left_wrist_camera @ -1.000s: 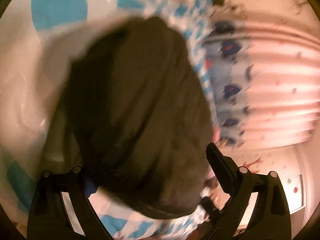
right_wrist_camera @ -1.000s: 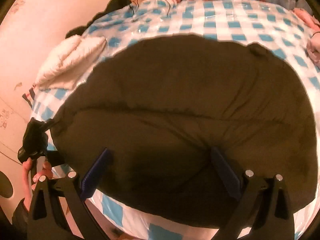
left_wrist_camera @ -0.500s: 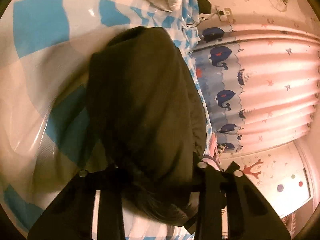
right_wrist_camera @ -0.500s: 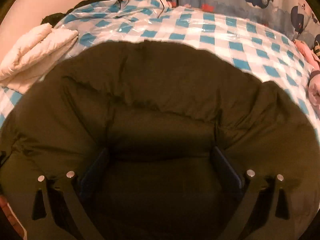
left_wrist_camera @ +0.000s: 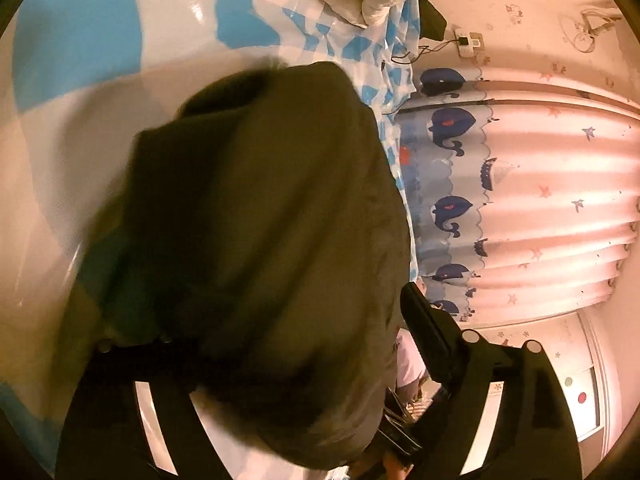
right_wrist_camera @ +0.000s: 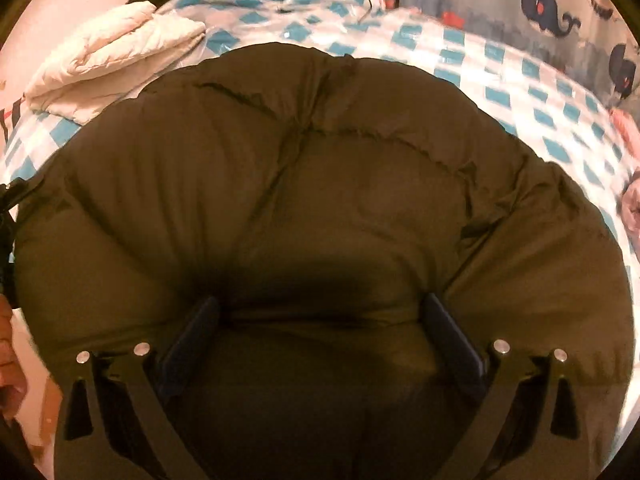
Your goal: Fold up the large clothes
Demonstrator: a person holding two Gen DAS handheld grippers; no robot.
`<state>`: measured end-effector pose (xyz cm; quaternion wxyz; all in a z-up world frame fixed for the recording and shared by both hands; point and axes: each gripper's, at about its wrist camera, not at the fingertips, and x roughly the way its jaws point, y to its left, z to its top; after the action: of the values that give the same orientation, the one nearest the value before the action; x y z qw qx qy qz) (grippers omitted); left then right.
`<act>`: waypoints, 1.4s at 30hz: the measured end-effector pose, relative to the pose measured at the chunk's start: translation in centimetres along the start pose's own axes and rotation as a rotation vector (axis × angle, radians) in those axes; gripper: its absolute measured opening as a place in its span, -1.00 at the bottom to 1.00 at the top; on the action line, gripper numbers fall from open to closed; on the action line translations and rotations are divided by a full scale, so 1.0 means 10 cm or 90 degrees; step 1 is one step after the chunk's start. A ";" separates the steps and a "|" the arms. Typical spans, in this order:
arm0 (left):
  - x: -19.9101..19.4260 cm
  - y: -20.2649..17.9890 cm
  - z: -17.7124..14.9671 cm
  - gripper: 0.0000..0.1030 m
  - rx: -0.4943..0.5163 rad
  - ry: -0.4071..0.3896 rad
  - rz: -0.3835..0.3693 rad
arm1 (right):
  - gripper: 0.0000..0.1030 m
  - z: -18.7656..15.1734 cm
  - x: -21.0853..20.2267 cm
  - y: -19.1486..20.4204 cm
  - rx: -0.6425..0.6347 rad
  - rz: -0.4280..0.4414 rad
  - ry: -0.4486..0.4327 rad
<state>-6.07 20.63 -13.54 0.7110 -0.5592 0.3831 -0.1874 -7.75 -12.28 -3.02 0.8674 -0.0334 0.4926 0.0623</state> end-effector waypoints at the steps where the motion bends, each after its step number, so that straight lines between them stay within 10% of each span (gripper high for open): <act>1: -0.01 -0.02 0.01 0.38 0.009 -0.006 0.000 | 0.88 0.02 -0.07 0.01 0.003 0.011 -0.011; 3: 0.03 -0.01 0.02 -0.37 0.023 -0.002 0.017 | 0.88 0.10 -0.27 0.00 0.009 0.007 -0.058; 6: 0.03 0.09 0.02 -0.54 0.014 -0.007 0.007 | 0.88 0.27 -0.34 -0.09 0.038 -0.010 -0.093; 12: 0.07 0.21 0.05 -0.17 -0.009 0.015 -0.004 | 0.89 0.31 0.21 -0.18 0.038 -0.034 -0.002; 21: 0.20 0.12 0.11 0.17 -0.001 0.013 0.003 | 0.88 0.85 0.04 -0.42 0.075 -0.098 -0.088; 25: 0.24 0.13 0.12 -0.20 0.002 0.016 0.005 | 0.89 0.89 0.67 -0.50 0.066 -0.093 0.037; 32: 0.25 0.07 0.14 -0.52 0.020 0.010 0.015 | 0.88 0.60 -0.08 -0.24 0.029 -0.058 -0.076; 42: 0.06 -0.88 -0.08 -0.69 0.237 -0.045 0.055 | 0.88 0.39 0.08 -0.08 0.004 -0.081 -0.036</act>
<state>-4.90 16.99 -5.55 0.8224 -0.4075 0.3404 -0.2045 -3.97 -12.55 -1.70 0.8834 -0.0597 0.4648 0.0067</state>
